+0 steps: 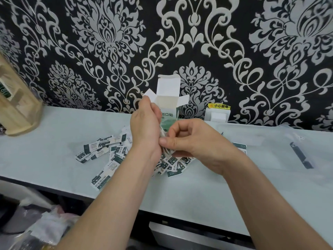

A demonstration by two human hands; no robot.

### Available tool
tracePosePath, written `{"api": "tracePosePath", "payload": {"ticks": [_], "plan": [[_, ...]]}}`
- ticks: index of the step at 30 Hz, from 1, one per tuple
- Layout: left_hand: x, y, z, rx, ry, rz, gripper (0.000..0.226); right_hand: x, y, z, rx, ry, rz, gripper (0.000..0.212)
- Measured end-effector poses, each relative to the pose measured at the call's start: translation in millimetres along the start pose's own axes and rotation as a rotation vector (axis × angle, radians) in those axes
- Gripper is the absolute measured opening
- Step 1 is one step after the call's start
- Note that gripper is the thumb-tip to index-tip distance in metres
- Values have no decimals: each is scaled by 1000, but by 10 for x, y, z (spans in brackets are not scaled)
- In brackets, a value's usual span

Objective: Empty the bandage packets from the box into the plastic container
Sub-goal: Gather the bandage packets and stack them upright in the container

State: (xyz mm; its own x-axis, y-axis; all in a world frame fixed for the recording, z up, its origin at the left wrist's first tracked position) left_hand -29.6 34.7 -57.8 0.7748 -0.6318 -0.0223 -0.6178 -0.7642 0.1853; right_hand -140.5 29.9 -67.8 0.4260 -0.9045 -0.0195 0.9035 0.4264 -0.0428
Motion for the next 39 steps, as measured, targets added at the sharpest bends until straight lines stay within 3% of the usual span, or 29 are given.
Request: {"api": "tracePosePath", "payload": {"ticks": [5, 8, 9, 12, 15, 17, 20, 24, 30, 34, 36, 39], "plan": [[-102, 58, -75, 26, 26, 136, 52, -16, -99, 26, 117, 86, -5, 21], [-142, 91, -121, 118, 89, 404, 15, -32, -196, 53, 362, 171, 26, 17], [-139, 89, -132, 99, 94, 512, 16, -42, -228, 63, 409, 191, 30, 24], [-75, 38, -168, 89, 183, 743, 68, -47, -310, 59, 503, 230, 25, 28], [-98, -11, -201, 362, 357, 868, 112, -39, -365, 37, 515, 238, 16, 34], [-140, -17, -162, 528, 477, 874, 120, -35, -397, 24, 498, 228, 16, 37], [-172, 15, -75, 607, 647, 821, 108, -54, -434, 28, 426, 208, 20, 34], [-196, 48, -72, 625, 651, 851, 86, -95, -498, 25, 360, 211, 34, 34], [-301, 172, -14, 695, 667, 868, 80, -133, -559, 12, 358, 187, 52, 38], [-327, 235, -103, 529, 488, 948, 81, -201, -739, 85, 270, 120, -25, 15], [-330, 297, -115, 381, 382, 913, 60, -249, -844, 115, 131, 64, -78, 19], [-296, 380, -70, 320, 261, 713, 29, -307, -981, 117, -180, -44, -193, 23]]}}
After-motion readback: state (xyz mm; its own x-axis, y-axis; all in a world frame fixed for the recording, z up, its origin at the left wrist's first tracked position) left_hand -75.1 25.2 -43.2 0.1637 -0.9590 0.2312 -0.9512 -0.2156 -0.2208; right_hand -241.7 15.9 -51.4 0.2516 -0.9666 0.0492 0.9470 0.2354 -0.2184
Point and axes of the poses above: each hand's wrist, its own x-axis towards the middle knuckle, its own y-axis out of the palm, z = x × y, the point moved 2 cm from there along x, towards the middle knuckle, and after that the axes turned 12 degrees about -z, right-handed, at the moved point
